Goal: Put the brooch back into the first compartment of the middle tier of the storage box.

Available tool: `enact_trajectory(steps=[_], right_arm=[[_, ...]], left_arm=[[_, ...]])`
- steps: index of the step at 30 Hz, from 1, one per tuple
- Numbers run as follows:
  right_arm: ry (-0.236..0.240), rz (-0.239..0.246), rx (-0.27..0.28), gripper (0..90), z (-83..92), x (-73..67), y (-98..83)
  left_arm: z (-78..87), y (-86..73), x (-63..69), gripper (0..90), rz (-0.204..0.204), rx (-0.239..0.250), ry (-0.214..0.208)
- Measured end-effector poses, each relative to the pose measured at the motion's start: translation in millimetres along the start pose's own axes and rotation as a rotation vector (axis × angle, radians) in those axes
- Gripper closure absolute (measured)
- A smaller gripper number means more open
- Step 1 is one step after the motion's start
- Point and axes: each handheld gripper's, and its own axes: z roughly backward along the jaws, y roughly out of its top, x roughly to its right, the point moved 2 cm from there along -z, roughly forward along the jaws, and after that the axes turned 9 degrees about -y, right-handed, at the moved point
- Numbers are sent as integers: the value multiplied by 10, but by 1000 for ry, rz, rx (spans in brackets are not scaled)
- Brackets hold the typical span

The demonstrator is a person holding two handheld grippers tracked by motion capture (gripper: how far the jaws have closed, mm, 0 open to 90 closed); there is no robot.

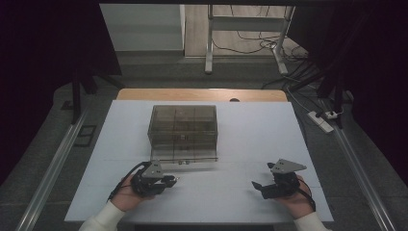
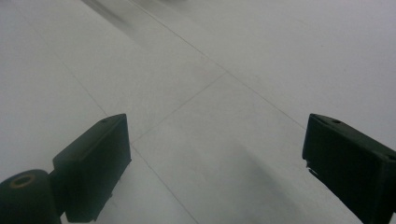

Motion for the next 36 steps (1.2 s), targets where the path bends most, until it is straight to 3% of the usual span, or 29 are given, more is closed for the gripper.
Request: enact_trajectory(steps=[6, 24, 36], right_arm=[[0, -2, -1, 76, 5, 2, 2], [-3, 1, 9, 76, 0, 3, 9], [-1, 4, 5, 76, -3, 0, 10]], left_arm=[[69, 4, -30, 782, 17, 43, 14], [175, 65, -43, 781, 11, 121, 66], [216, 93, -81, 780, 16, 154, 104]])
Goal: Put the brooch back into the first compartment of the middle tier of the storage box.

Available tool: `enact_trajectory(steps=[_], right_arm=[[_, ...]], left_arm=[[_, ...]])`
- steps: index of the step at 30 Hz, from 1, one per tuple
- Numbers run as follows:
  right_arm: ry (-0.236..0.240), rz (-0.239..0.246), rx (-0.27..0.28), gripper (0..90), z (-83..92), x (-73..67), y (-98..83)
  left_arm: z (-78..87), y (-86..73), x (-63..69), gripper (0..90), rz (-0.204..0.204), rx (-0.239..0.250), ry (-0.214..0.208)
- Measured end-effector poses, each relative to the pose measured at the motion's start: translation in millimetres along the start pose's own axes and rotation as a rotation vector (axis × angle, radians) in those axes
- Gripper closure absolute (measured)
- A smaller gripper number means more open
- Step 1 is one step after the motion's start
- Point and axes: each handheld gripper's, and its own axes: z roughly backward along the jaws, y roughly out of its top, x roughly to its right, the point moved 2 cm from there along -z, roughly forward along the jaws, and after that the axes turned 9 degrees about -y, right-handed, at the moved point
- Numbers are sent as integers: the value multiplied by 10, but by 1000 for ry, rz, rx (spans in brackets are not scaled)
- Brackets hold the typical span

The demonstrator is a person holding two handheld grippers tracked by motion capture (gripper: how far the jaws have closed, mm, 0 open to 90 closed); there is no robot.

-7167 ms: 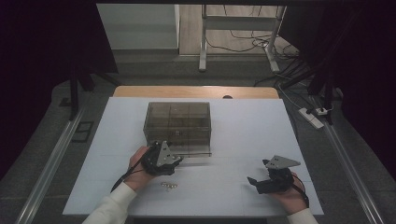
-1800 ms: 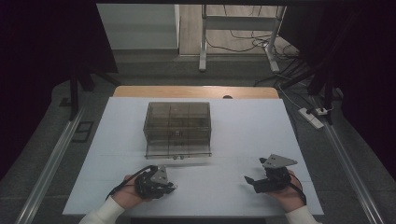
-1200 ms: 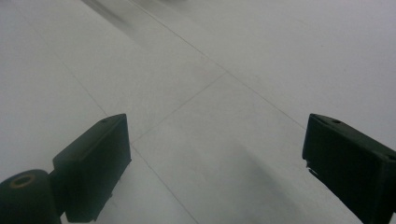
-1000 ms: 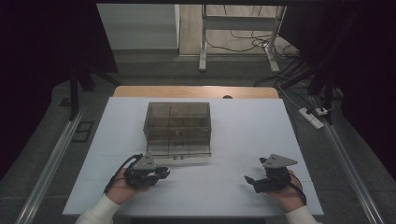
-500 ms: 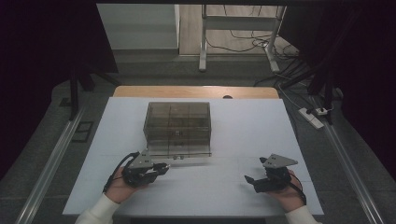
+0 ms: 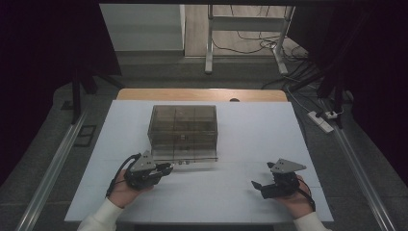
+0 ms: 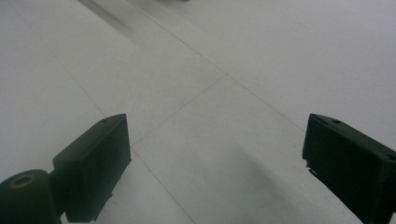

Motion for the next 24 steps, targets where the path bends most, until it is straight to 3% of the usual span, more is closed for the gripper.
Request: enact_trajectory(steps=[24], right_arm=[[3, 6, -11, 76, -15, -12, -2]], left_arm=[[17, 43, -157, 778, 22, 33, 67]])
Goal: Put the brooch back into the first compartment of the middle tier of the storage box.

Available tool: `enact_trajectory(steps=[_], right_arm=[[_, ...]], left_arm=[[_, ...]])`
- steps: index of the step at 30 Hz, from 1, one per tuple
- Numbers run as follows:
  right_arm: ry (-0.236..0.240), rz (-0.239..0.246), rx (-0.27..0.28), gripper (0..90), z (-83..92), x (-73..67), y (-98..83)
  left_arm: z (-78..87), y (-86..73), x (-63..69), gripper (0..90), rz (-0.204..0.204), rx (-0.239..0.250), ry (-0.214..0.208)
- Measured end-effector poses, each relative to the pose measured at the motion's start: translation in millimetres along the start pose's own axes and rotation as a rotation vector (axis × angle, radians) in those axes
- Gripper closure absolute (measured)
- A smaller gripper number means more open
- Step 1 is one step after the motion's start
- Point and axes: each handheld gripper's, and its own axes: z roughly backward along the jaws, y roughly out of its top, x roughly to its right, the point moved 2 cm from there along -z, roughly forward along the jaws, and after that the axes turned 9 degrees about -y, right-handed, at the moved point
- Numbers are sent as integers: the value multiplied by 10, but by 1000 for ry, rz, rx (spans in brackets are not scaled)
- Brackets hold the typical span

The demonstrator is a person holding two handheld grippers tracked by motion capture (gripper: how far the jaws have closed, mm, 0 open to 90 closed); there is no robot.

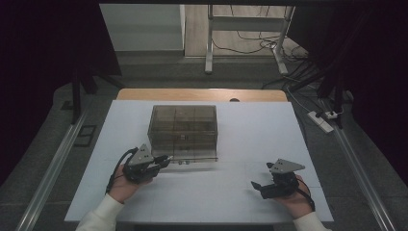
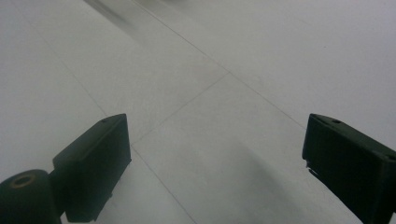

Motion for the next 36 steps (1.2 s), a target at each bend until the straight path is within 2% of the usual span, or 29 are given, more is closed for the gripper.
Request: enact_trajectory(steps=[21, 36], right_arm=[[3, 5, -2, 79, -14, -10, -2], [0, 12, -9, 79, -26, -14, -4]], left_arm=[[-17, 19, -171, 777, 28, 24, 69], [-52, 34, -295, 775, 53, 36, 97]])
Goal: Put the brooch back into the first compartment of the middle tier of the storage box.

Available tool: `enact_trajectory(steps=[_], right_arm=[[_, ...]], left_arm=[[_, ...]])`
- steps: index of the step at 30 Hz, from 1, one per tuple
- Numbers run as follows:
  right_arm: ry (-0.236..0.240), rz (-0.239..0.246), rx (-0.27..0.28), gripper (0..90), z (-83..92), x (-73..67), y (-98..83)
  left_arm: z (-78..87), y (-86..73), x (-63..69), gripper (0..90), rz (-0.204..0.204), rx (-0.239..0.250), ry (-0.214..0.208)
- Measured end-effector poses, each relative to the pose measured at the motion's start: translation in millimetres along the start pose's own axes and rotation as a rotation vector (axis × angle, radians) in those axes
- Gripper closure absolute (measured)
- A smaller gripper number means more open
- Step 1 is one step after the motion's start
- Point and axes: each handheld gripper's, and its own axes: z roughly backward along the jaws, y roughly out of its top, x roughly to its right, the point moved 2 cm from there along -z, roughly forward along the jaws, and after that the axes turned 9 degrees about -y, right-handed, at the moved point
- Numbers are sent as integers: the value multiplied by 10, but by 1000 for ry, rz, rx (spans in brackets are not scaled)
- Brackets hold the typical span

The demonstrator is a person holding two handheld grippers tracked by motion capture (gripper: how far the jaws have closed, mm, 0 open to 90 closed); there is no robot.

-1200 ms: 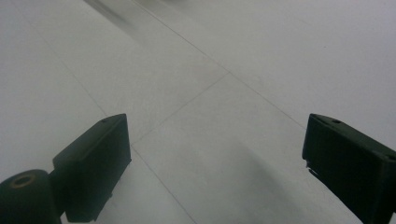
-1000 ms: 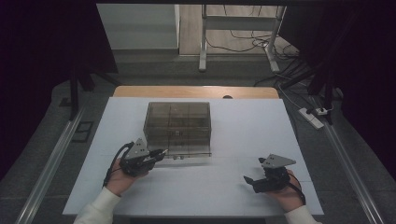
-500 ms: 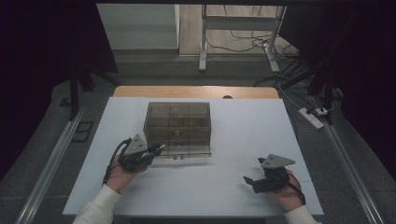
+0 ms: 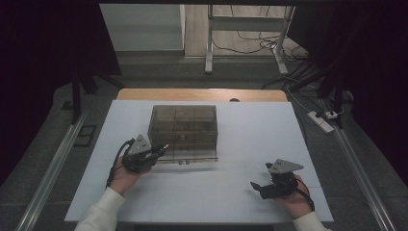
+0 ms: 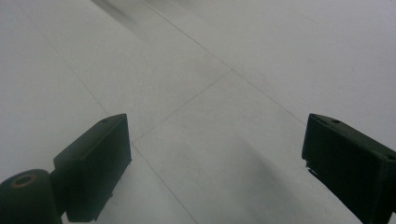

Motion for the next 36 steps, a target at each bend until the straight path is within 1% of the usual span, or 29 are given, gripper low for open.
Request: enact_trajectory(steps=[5, 14, 24, 25, 27, 32, 36], right_arm=[[1, 2, -2, 79, -3, -1, -1], [3, 6, -9, 79, -10, -6, -5], [1, 7, -12, 79, -17, -9, -7], [1, 7, -12, 79, -17, -9, -7], [1, 7, -12, 79, -16, -9, -7], [3, 8, -11, 79, -11, -6, -6], [2, 8, -11, 79, -10, -6, -6]], left_arm=[[-46, -18, -32, 773, 7, -17, 5], [-103, -36, -49, 772, -6, -48, 19], [-153, -56, -58, 763, -11, -66, 26], [-159, -58, -58, 734, -11, -67, 22], [-166, -56, -59, 588, -5, -68, 27], [-136, -45, -63, 505, 18, -40, 22], [-123, -42, -47, 469, 20, -35, 13]])
